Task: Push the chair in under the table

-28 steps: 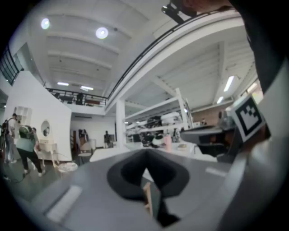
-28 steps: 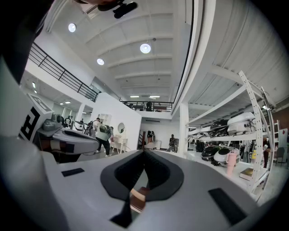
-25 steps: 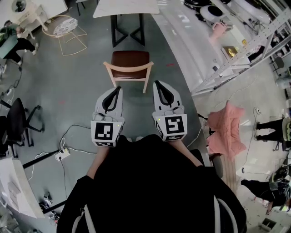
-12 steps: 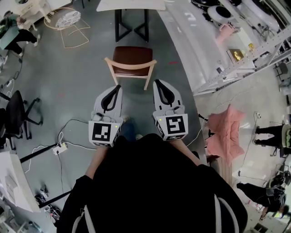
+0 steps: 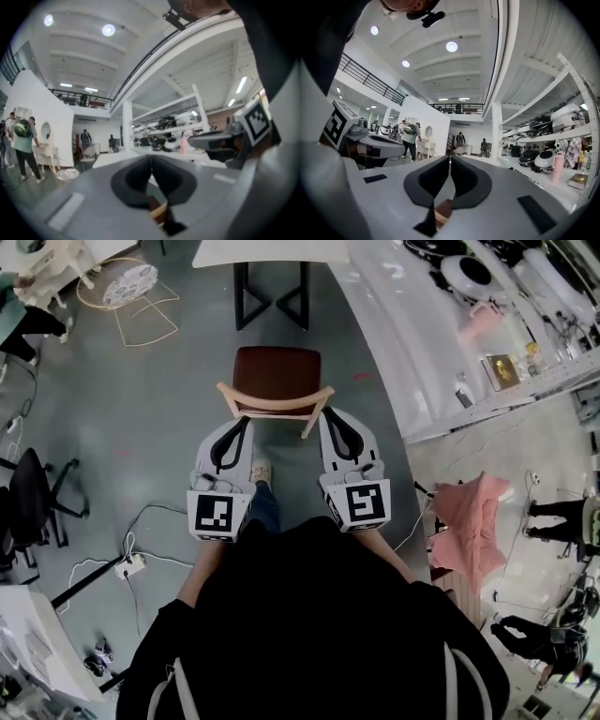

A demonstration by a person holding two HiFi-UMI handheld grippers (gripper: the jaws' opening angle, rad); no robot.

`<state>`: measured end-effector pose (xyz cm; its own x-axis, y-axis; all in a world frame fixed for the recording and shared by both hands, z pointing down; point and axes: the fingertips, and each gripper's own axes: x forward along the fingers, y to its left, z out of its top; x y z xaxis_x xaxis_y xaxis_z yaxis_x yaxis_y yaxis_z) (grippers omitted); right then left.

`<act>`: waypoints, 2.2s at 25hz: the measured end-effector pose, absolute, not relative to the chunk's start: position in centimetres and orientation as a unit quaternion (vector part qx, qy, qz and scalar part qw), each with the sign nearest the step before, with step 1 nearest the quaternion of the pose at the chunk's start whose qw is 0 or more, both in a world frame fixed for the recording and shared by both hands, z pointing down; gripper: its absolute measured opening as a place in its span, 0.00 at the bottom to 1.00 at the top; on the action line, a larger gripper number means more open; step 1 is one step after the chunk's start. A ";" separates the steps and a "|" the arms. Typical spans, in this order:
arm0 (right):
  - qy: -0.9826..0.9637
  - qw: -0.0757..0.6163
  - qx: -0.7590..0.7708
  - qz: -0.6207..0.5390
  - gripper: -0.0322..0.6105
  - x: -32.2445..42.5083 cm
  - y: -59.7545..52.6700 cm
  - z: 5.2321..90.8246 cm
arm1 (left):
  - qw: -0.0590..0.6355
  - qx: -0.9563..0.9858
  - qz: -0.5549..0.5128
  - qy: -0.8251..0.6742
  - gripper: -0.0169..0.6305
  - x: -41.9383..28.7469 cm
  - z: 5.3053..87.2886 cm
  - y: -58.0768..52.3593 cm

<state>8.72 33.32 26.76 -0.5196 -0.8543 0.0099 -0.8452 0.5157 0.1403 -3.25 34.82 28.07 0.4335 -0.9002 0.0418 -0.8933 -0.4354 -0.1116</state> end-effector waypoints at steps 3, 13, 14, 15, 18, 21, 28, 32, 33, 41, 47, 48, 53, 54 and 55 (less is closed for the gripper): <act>-0.869 0.050 0.490 -0.050 0.09 8.0 28.9 28.0 | 0.031 -0.855 -0.053 0.516 0.06 -3.9 28.8 29.7; -0.859 0.102 0.502 -0.013 0.09 6.6 17.4 31.9 | -0.001 -0.882 -0.082 0.463 0.18 -5.4 32.0 17.1; -0.859 0.106 0.501 -0.011 0.09 6.5 16.6 32.3 | -0.003 -0.884 -0.090 0.458 0.19 -5.6 32.4 16.2; -0.858 0.111 0.502 -0.010 0.09 6.4 15.8 32.6 | -0.005 -0.886 -0.096 0.453 0.19 -5.8 32.8 15.4; -0.850 0.123 0.512 0.001 0.09 6.6 14.1 33.6 | -0.013 -0.891 -0.104 0.442 0.21 -6.4 34.0 13.4; -0.843 0.134 0.520 0.014 0.09 7.2 13.0 34.8 | -0.022 -0.893 -0.116 0.435 0.22 -6.5 35.4 12.0; -0.845 0.166 0.508 0.042 0.11 7.8 11.3 37.9 | -0.038 -0.896 -0.148 0.417 0.24 -6.2 38.1 10.1; -0.849 0.184 0.492 0.057 0.17 7.8 10.8 39.5 | -0.053 -0.890 -0.169 0.420 0.25 -6.8 39.9 9.6; -0.850 0.189 0.489 0.059 0.17 7.8 10.7 39.9 | -0.058 -0.888 -0.174 0.421 0.25 -6.8 40.3 9.5; -0.854 0.221 0.463 0.081 0.19 8.4 10.3 43.0 | -0.093 -0.882 -0.224 0.404 0.26 -7.0 45.1 10.2; -0.858 0.266 0.430 0.096 0.21 8.8 11.2 46.7 | -0.118 -0.880 -0.271 0.371 0.29 -6.7 49.5 11.6; -0.857 0.273 0.425 0.100 0.22 8.9 11.3 47.4 | -0.121 -0.880 -0.276 0.366 0.29 -6.7 50.2 11.8; -0.856 0.313 0.395 0.115 0.24 9.2 12.1 50.7 | -0.135 -0.879 -0.302 0.345 0.33 -6.7 53.3 12.5; -0.856 0.319 0.389 0.121 0.24 9.3 12.3 51.3 | -0.139 -0.877 -0.308 0.341 0.33 -6.7 53.9 12.8; -0.855 0.325 0.383 0.126 0.25 9.4 12.5 52.0 | -0.143 -0.876 -0.316 0.336 0.35 -6.8 54.5 13.0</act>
<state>9.39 12.55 51.96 -0.4953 -0.5725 0.6533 -0.7371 0.6750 0.0326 -6.76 13.03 54.50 0.5748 -0.4979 0.6494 -0.6784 -0.7337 0.0378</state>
